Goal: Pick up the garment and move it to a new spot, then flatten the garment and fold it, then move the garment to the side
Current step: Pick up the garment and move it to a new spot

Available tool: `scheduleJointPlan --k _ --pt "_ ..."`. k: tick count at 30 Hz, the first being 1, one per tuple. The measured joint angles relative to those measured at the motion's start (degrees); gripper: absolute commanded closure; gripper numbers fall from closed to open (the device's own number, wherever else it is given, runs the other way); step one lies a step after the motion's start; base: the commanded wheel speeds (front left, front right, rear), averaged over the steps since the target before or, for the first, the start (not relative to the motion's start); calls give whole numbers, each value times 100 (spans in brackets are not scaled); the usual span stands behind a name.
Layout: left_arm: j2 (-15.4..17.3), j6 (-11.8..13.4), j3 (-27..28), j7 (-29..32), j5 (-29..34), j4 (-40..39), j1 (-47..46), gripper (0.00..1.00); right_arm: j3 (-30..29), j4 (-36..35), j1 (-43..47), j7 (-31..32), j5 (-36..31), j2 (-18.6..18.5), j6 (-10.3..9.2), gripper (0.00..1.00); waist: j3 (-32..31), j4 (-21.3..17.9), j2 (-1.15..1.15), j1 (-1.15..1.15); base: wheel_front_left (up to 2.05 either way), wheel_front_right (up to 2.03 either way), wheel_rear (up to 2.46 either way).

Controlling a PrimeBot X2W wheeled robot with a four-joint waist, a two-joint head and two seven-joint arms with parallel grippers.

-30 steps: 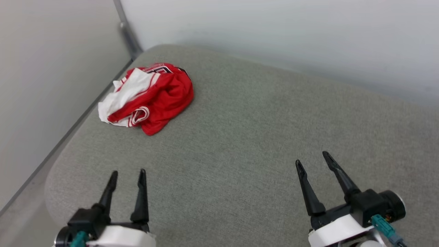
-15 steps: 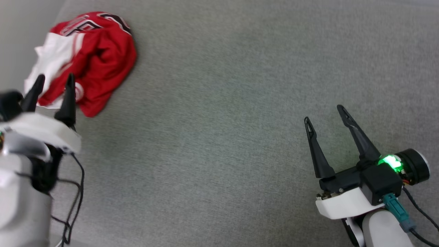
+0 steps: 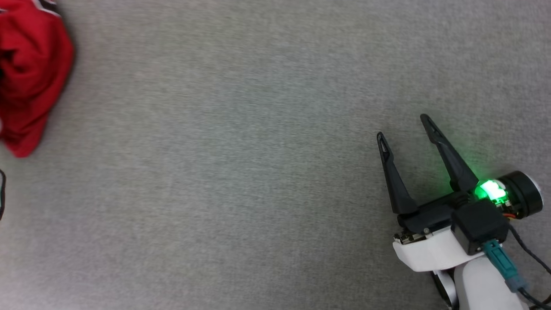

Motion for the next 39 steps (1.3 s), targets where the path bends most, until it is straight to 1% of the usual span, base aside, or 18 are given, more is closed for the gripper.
scheduleJointPlan --k 7,8,9,10,13,15,17,21,24,27,33,35,39 --pt "331 0 -343 420 -148 134 -188 0 13 -51 -55 -9 7 7 1 0 230 -290 0 -1 0 0 0" --pt "358 0 -417 475 -226 103 -191 4 11 -52 -58 -9 10 8 1 0 240 -310 0 -1 0 0 0" --pt "374 0 -456 504 -313 87 -193 59 10 -52 -62 -9 12 9 1 0 244 -321 0 -1 0 0 0" --pt "386 2 -508 508 -392 51 -194 100 3 -46 -65 -9 16 9 1 0 239 -322 0 -1 0 0 0" --pt "427 1 -655 372 -491 0 -196 100 -1 -4 -75 -9 16 9 1 0 194 -321 0 -1 0 0 0" --pt "455 1 -754 171 -487 2 -195 100 2 30 -90 -9 18 8 0 0 136 -320 0 -1 0 0 0" --pt "485 1 -847 -110 -474 0 -195 100 22 77 -102 -8 40 7 0 0 56 -323 0 -1 0 0 0" --pt "512 0 -920 -938 -450 -27 -219 100 60 233 -101 0 146 5 0 0 -188 -356 0 -1 0 0 0" --pt "498 0 -1213 -1339 -375 -149 -197 100 45 314 -94 1 224 -2 0 0 -446 -386 0 -1 0 0 0" --pt "449 0 -1560 -1580 -320 -394 -161 100 48 397 -82 1 281 -1 0 0 -737 -423 0 -1 0 0 0" --pt "169 0 -2231 -1804 -204 -1010 -21 100 56 504 -12 2 485 -2 0 0 -1336 -549 0 -2 0 0 0" --pt "-42 7 -2372 -1838 -156 -1221 48 100 70 544 43 2 564 -2 0 0 -1515 -615 0 -2 0 0 0" --pt "-435 96 -2637 -1891 -86 -1616 224 100 149 601 162 2 677 -2 0 0 -1784 -843 0 -3 0 0 0"
